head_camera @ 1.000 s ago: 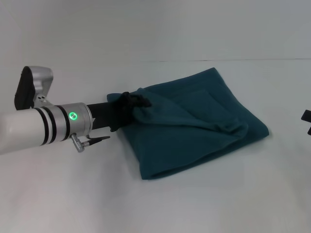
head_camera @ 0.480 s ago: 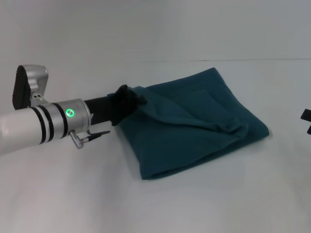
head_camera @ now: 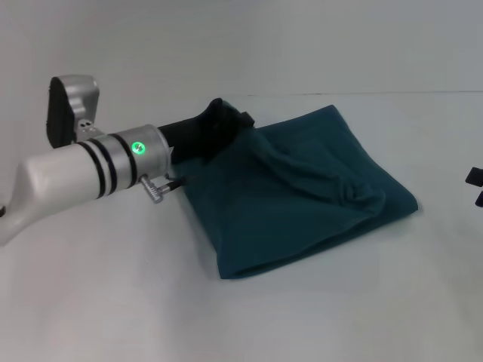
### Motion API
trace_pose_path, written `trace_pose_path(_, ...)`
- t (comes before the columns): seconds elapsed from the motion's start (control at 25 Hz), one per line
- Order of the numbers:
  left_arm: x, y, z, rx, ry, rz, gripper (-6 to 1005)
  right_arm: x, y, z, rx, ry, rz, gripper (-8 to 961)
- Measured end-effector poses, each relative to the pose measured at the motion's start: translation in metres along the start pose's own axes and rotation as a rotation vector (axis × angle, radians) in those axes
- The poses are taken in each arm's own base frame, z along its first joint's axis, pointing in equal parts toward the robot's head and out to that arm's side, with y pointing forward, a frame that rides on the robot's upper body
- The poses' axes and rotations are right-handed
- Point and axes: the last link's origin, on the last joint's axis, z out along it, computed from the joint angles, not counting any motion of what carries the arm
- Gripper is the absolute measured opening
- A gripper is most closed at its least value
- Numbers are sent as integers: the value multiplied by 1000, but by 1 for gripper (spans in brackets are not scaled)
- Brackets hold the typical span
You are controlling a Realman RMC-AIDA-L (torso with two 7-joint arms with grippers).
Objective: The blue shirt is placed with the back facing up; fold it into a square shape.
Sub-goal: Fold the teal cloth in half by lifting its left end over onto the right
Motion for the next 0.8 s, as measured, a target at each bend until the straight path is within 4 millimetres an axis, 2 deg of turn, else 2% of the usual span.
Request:
trace_pose_path(0.44, 1, 23, 22, -46, 31, 30, 43, -1, 2, 2, -6, 3, -4, 789)
trace_pose_path(0.8, 0, 32, 30, -50, 24, 44, 66, -1, 2, 4, -4, 8, -6, 780)
